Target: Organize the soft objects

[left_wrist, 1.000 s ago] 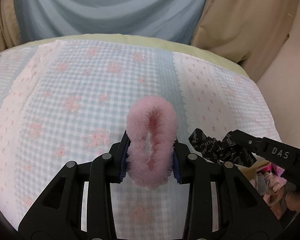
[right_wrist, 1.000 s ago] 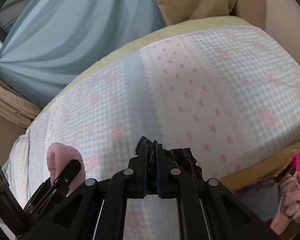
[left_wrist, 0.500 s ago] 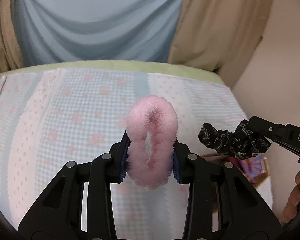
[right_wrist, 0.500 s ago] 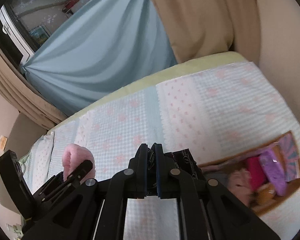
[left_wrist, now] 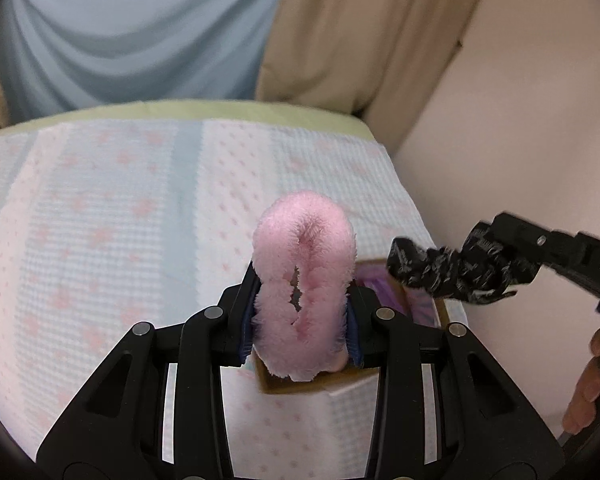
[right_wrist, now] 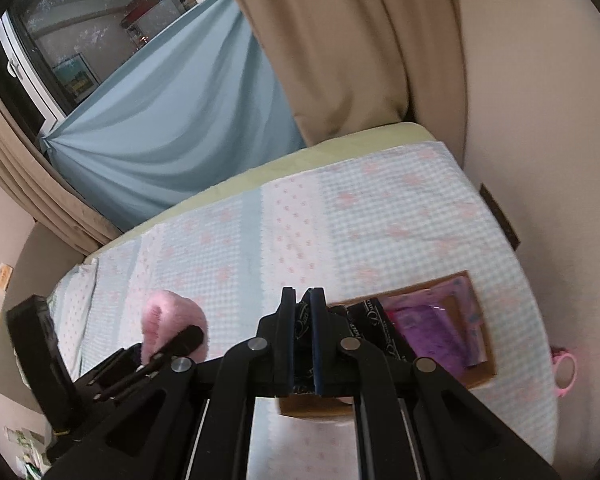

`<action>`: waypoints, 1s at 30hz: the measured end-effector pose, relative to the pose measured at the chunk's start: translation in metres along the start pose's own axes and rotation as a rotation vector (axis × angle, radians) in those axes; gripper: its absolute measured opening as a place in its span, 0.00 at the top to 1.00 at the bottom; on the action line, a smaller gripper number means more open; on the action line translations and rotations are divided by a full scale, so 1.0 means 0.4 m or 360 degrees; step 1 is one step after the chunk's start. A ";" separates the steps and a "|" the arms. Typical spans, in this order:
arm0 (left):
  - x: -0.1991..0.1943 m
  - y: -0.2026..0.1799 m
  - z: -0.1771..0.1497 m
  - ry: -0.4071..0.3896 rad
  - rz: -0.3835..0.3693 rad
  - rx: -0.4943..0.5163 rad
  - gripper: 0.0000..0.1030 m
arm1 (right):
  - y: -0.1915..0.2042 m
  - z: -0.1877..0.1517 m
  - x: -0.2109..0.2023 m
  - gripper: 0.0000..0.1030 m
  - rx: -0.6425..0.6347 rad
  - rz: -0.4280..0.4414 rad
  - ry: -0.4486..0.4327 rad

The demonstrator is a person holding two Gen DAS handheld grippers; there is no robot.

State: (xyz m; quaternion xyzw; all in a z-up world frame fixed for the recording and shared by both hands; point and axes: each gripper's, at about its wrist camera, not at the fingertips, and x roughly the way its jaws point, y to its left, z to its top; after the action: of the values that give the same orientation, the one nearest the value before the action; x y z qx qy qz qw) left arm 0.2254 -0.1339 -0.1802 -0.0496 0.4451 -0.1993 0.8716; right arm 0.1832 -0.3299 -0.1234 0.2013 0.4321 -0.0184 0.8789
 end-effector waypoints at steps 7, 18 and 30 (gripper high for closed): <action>0.128 -0.115 -0.064 0.0137 0.0015 0.0044 0.69 | -0.130 -0.013 0.032 0.94 0.0034 -0.0001 0.0063; 0.298 -0.200 -0.104 0.0287 0.0072 0.0164 0.00 | -0.291 -0.023 0.184 0.94 0.0159 0.0000 0.0219; 0.364 -0.140 -0.172 0.0473 0.0213 0.0146 0.00 | -0.375 -0.135 0.348 0.00 0.0070 -0.0176 0.0580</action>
State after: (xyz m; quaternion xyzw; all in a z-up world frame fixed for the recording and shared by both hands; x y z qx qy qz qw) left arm 0.2298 -0.2360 -0.3165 0.0501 0.5618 -0.1661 0.8089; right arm 0.1989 -0.4278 -0.3102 0.1964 0.5939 -0.0393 0.7792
